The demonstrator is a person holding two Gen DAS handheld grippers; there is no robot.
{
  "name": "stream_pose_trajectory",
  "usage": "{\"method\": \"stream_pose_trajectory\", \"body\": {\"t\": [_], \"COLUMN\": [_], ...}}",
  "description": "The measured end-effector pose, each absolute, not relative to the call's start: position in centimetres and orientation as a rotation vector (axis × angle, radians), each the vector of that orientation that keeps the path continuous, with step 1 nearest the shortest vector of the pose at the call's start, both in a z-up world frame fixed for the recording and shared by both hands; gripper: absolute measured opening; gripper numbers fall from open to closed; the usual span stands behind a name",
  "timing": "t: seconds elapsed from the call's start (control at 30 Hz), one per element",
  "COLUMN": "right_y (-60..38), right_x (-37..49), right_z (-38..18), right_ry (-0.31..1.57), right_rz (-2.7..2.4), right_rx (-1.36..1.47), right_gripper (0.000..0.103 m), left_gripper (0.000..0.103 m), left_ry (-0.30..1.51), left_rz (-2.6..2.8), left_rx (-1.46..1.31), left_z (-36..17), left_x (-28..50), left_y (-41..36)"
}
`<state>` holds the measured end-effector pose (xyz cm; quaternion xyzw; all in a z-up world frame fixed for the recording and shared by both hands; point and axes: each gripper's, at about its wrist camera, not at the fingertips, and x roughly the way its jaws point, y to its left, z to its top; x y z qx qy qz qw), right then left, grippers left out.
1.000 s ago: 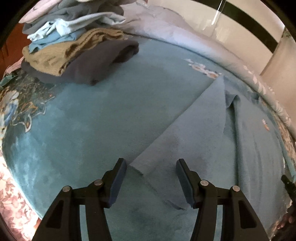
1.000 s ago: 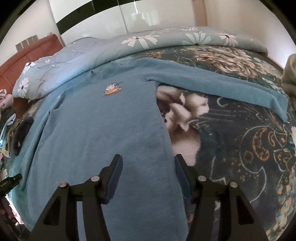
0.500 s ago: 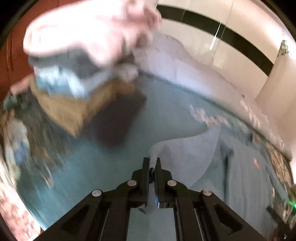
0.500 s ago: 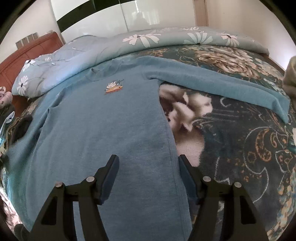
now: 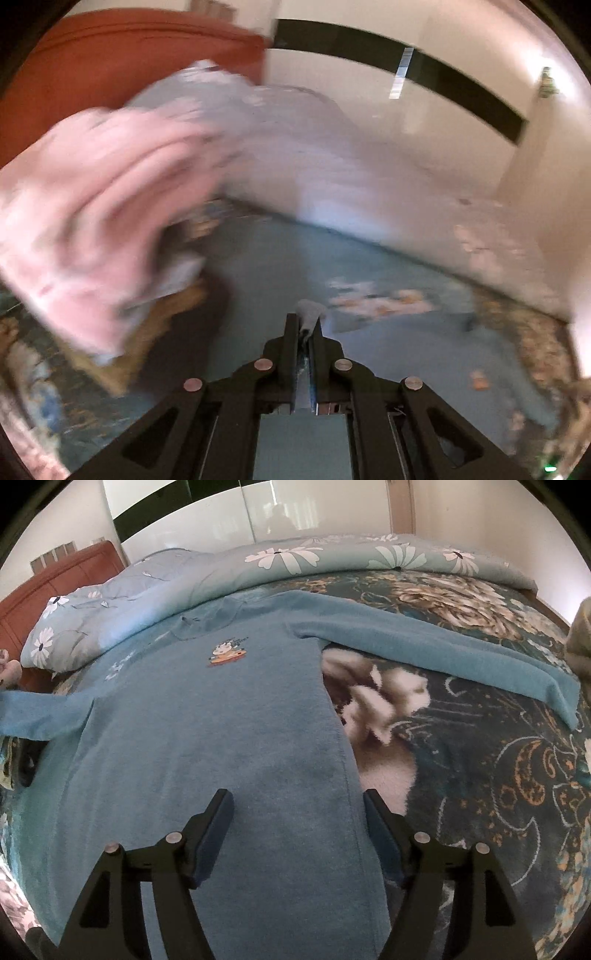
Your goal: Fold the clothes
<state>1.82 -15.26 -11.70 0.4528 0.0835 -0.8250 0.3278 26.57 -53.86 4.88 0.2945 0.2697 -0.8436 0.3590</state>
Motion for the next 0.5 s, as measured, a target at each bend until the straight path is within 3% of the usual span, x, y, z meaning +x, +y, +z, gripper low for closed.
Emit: {"method": "stream_pose_trajectory", "body": {"t": [0.17,0.27,0.5], "right_y": [-15.1,-14.7,-13.6], "right_x": [1.5,1.1,0.3], "right_z": [-11.6,-11.4,-10.9], "right_ry": [0.196,0.153,0.065], "right_rz": [-2.14,-2.114,-2.084], "right_rx": [1.193,1.204,1.226], "right_gripper": [0.074,0.074,0.074], "left_gripper": [0.005,0.005,0.005], "left_ry": [0.758,0.651,0.608], "left_rz": [-2.452,-2.56,-2.691], "left_rx": [0.788,0.833,1.024], "left_z": [8.0,8.1,4.6], "left_x": [18.0,11.8,1.4], "left_y": [-50.3,-47.2,-40.4]}}
